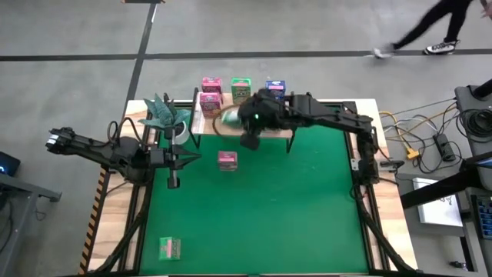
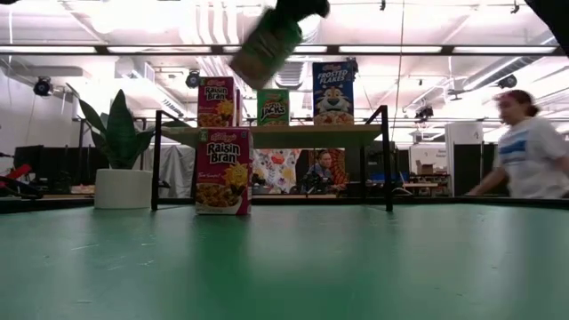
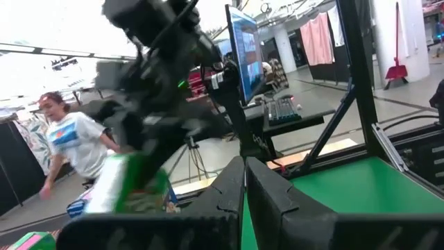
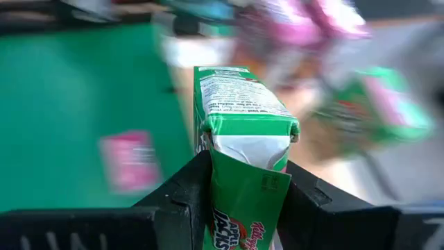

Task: Stack cereal on shelf
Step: Put the right green cereal box on the shelf aligned with the other green cereal box

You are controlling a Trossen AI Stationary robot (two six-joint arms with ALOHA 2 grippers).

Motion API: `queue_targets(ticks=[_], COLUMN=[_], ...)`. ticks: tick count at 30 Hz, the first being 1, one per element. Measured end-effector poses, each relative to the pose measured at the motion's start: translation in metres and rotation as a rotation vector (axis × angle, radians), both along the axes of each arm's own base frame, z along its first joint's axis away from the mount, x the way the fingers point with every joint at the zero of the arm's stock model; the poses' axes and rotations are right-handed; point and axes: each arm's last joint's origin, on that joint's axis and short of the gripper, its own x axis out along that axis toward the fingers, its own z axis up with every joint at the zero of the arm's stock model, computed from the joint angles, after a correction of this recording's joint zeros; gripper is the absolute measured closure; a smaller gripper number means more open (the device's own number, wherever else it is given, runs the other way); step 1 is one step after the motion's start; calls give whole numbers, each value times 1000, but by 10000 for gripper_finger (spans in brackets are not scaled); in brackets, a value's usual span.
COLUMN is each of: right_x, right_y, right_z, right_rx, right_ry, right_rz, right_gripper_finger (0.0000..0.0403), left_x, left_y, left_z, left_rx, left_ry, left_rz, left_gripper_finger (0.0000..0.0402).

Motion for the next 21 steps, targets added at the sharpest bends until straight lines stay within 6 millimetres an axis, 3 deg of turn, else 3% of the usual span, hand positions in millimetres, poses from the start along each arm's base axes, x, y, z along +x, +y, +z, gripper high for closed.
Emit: queue_targets(ticks=[4, 8, 21], right_x=[1, 5, 22], right_y=[-23, -33, -37], right_z=[-4, -6, -40], right_rx=[-112, -136, -198], right_ry=[44, 39, 236], right_rz=[-50, -46, 69], right_gripper_finger=[287, 287, 287], left_x=[1, 2, 2], left_y=[0, 0, 0], left_z=[-1, -1, -1], left_rx=[12, 13, 24], left_ry=[6, 8, 7], left_rz=[6, 7, 8], left_gripper_finger=[402, 402, 402])
